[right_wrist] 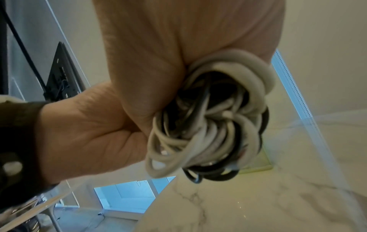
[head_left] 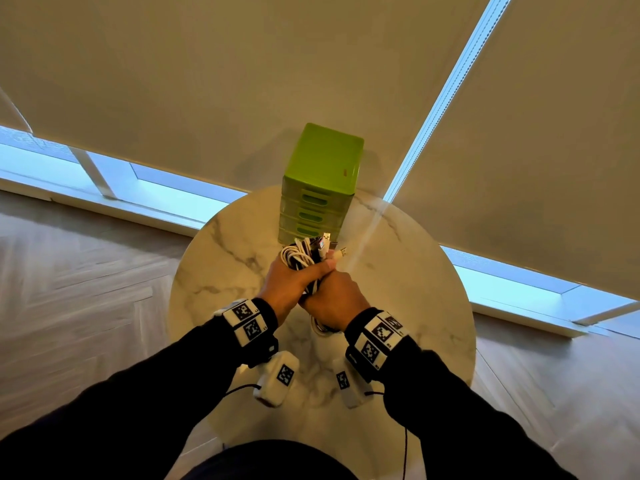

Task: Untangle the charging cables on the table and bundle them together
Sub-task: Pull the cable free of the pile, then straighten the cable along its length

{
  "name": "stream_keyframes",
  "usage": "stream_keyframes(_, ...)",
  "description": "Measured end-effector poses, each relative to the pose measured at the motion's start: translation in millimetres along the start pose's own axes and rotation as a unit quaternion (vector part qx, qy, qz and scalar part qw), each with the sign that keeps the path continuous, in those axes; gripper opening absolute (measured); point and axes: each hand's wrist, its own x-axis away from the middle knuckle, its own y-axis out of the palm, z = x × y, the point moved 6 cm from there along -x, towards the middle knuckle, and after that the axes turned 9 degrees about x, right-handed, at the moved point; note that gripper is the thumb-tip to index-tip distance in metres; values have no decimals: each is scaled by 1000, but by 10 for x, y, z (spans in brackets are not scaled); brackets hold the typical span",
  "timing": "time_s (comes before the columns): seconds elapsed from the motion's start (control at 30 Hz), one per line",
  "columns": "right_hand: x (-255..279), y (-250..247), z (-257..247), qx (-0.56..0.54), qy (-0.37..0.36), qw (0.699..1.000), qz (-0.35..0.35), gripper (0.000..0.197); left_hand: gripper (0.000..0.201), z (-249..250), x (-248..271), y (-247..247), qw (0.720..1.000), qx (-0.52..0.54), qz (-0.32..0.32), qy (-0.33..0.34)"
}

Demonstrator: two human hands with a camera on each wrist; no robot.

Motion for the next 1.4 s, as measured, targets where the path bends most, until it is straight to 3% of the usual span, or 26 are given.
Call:
stream_keyframes(0.17,-13,116,67,-31,-11,999,-20,52,40,-197,-49,-72,999,-25,6,-29)
stream_keyframes(0.27,-45,183,181,-87,10,995,-52,52,30,-285,-127,-10,997,-22,-53,-57)
stream_keyframes(0.33,-115,207,316,-121,34,991,-50,52,41,-395,-231,-38,991,-9,-93,-94)
stream_keyframes(0.4,-179,196,482,-160,67,984,-38,42,64,-571,-369,-214,988,5,-65,-138)
stream_keyframes(0.47,-284,193,686,-190,100,976,-30,30,68,-768,-535,-417,982,11,-4,-186)
stream_keyframes(0.7,-725,435,1123,-246,125,960,-50,30,37,-1289,-1256,-690,965,101,119,-209)
stream_keyframes(0.87,-877,594,1228,-276,111,952,-64,37,24,-1558,-1627,-686,964,125,137,-190)
stream_keyframes(1.0,-870,684,1304,-273,116,953,-66,63,24,-1604,-1809,-641,963,140,144,-180)
stream_keyframes(1.1,-802,732,1384,-273,128,951,-71,63,26,-1649,-1840,-642,958,155,161,-182)
stream_keyframes(1.2,-707,679,1402,-272,127,951,-69,32,24,-1644,-1718,-650,957,158,169,-178)
stream_keyframes(1.4,-510,577,1282,-284,101,952,-57,32,34,-1740,-1054,-728,953,156,169,-197)
